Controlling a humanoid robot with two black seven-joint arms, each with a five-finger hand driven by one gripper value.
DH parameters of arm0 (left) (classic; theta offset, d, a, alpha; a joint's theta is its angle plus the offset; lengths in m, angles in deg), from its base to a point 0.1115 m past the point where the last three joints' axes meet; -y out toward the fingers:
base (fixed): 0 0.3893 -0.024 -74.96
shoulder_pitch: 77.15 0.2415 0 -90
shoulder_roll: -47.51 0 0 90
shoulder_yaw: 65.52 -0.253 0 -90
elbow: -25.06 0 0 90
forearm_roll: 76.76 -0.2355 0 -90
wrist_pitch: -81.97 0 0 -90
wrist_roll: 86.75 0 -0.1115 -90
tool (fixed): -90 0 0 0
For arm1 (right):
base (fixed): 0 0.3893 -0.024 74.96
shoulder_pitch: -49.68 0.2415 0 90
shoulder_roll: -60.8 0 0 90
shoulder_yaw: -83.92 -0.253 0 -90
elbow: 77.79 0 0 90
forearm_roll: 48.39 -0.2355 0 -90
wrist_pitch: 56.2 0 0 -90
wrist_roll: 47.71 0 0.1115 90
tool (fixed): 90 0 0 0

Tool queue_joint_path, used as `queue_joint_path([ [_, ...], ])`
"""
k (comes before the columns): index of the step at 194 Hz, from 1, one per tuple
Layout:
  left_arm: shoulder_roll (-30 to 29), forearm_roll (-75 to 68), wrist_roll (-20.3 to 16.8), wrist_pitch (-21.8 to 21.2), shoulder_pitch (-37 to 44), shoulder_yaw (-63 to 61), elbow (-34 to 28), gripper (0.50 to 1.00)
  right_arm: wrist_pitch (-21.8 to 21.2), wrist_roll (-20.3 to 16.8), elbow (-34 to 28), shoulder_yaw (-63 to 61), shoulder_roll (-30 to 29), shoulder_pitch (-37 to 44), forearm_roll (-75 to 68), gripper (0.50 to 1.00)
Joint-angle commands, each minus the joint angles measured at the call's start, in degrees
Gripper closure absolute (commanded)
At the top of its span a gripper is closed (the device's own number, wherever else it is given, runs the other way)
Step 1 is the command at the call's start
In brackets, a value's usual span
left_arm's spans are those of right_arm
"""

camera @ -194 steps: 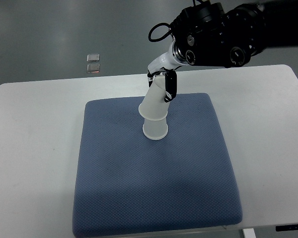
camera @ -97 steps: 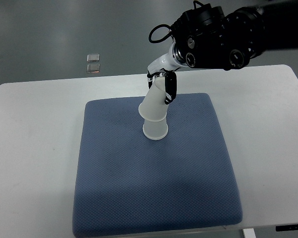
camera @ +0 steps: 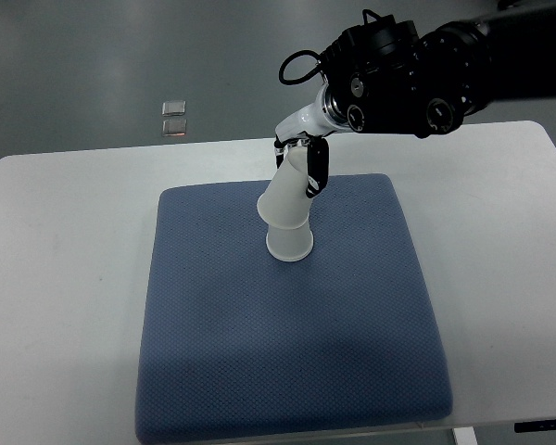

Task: Stack paper cups

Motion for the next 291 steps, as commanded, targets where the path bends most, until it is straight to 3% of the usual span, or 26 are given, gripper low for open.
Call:
queue_joint_path([
  [1,0.0,0.0,0.0,0.0,0.0,0.0,0.0,0.5,0.2,0.1,0.0,0.0,0.0,-0.1,0.0,0.703],
  [40,0.0,0.0,0.0,0.0,0.0,0.0,0.0,0.5,0.2,0.2,0.0,-0.1,0.0,-0.4,-0.1,0.589],
  [103,0.0,0.0,0.0,0.0,0.0,0.0,0.0,0.5,0.2,0.3,0.8,-0.8,0.0,-0.4,-0.1,0.587],
  [169,0.0,0.0,0.0,0.0,0.1,0.0,-0.1,0.5,0.3,0.9,9.4,-5.1,0.0,-5.0,-7.2,0.587],
  [194,0.0,0.0,0.0,0.0,0.1,0.0,0.0,0.5,0.3,1.5,13.0,-13.6,0.0,-9.8,-9.6,0.587],
  [235,0.0,0.0,0.0,0.0,0.1,-0.2,0.2,0.5,0.6,1.5,22.2,-31.0,9.0,-21.5,-11.0,0.587],
  [260,0.0,0.0,0.0,0.0,0.1,-0.2,0.2,0.5,0.8,1.6,29.0,-43.4,11.3,-29.9,-13.6,0.589],
  [275,0.0,0.0,0.0,0.0,0.2,-0.1,0.1,0.5,2.6,1.9,34.0,-53.7,11.4,-35.9,-14.6,0.589],
  [291,0.0,0.0,0.0,0.1,0.2,-0.1,0.1,0.5,4.1,3.0,34.8,-63.5,11.5,-41.3,-14.6,0.589],
])
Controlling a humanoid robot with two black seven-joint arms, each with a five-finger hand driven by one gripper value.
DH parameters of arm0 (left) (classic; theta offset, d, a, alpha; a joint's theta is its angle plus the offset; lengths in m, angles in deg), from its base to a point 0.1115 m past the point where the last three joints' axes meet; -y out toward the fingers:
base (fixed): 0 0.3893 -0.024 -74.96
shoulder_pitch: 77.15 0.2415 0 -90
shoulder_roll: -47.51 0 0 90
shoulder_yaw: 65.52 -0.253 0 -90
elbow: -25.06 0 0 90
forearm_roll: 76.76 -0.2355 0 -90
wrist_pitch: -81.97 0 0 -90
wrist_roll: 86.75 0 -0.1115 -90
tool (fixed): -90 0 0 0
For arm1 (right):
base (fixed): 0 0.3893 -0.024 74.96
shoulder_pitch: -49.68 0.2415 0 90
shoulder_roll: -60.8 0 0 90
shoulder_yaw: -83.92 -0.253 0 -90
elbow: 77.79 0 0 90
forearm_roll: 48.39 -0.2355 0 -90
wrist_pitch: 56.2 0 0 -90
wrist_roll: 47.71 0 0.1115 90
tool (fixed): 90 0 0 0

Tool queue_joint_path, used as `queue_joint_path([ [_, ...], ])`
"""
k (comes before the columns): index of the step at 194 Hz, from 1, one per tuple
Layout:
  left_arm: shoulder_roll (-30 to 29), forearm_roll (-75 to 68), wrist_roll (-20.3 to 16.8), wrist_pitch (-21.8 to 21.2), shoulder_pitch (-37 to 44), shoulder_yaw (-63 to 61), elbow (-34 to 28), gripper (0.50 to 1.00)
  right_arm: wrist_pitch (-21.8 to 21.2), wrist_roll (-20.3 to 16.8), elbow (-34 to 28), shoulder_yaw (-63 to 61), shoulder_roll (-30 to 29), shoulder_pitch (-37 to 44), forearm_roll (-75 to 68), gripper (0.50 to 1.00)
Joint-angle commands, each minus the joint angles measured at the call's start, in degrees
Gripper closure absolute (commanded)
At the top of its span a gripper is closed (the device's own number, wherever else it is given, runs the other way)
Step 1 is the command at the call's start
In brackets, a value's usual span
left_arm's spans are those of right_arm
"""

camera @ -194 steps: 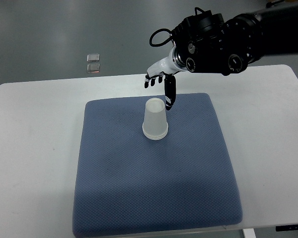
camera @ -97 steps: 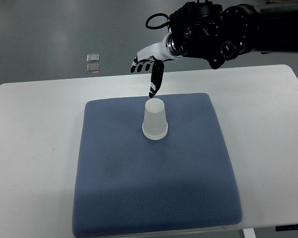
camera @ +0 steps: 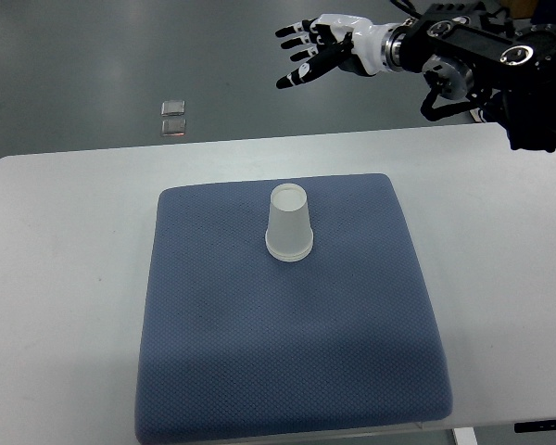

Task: Stack paper cups

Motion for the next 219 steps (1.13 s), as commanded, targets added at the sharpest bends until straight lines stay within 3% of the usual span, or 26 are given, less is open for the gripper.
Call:
queue_joint_path([
  [1,0.0,0.0,0.0,0.1,0.0,0.0,-0.1,0.5,1.8,1.1,2.1,-11.7,0.2,-6.5,-0.3,0.589],
  [44,0.0,0.0,0.0,0.0,0.0,0.0,-0.2,0.5,1.3,3.4,2.3,-39.5,-0.6,-20.5,-0.9,0.587],
  [67,0.0,0.0,0.0,0.0,0.0,0.1,-0.2,0.5,0.2,3.7,2.2,-47.0,-1.5,-25.9,-3.1,0.587],
  [113,0.0,0.0,0.0,0.0,0.0,0.1,-0.2,0.5,-5.0,7.9,2.3,-49.1,-3.6,-33.9,-9.7,0.587],
  [219,0.0,0.0,0.0,0.0,0.0,0.0,-0.1,0.5,-5.1,8.0,2.4,-49.0,-3.8,-35.8,-11.4,0.585],
])
